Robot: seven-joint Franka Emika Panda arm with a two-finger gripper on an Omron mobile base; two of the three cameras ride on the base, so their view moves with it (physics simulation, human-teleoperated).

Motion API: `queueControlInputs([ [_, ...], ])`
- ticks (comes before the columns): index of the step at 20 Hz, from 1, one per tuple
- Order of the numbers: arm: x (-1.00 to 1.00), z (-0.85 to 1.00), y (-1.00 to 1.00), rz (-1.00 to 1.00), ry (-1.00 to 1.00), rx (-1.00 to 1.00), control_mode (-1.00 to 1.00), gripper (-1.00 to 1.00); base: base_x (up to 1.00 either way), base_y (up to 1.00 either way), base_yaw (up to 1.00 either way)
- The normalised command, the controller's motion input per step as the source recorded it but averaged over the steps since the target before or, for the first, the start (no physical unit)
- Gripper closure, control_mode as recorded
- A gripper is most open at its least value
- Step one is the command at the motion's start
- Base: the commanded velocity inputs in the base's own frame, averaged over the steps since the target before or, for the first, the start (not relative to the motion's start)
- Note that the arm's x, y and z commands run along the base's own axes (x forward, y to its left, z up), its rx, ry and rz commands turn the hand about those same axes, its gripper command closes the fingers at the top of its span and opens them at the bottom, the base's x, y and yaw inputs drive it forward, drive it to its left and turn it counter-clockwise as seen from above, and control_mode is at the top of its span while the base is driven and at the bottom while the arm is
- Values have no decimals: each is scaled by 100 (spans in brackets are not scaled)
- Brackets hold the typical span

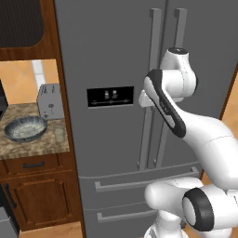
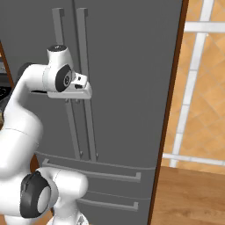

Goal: Grab a lemon wedge from the fridge and one ice cube from the ice bowl, and put them in the glass of lemonade.

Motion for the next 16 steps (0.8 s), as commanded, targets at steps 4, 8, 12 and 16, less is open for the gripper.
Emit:
queueControlInputs([
  [4,-38,-16,-5,0,0,0,-100,-100,0,0,0],
  [8,-67,-14,-16,0,-3,0,-100,-100,0,0,0],
  [12,-71,-18,-24,0,-6,0,-100,-100,0,0,0],
  [16,-73,-20,-16,0,-2,0,-100,-100,0,0,0],
])
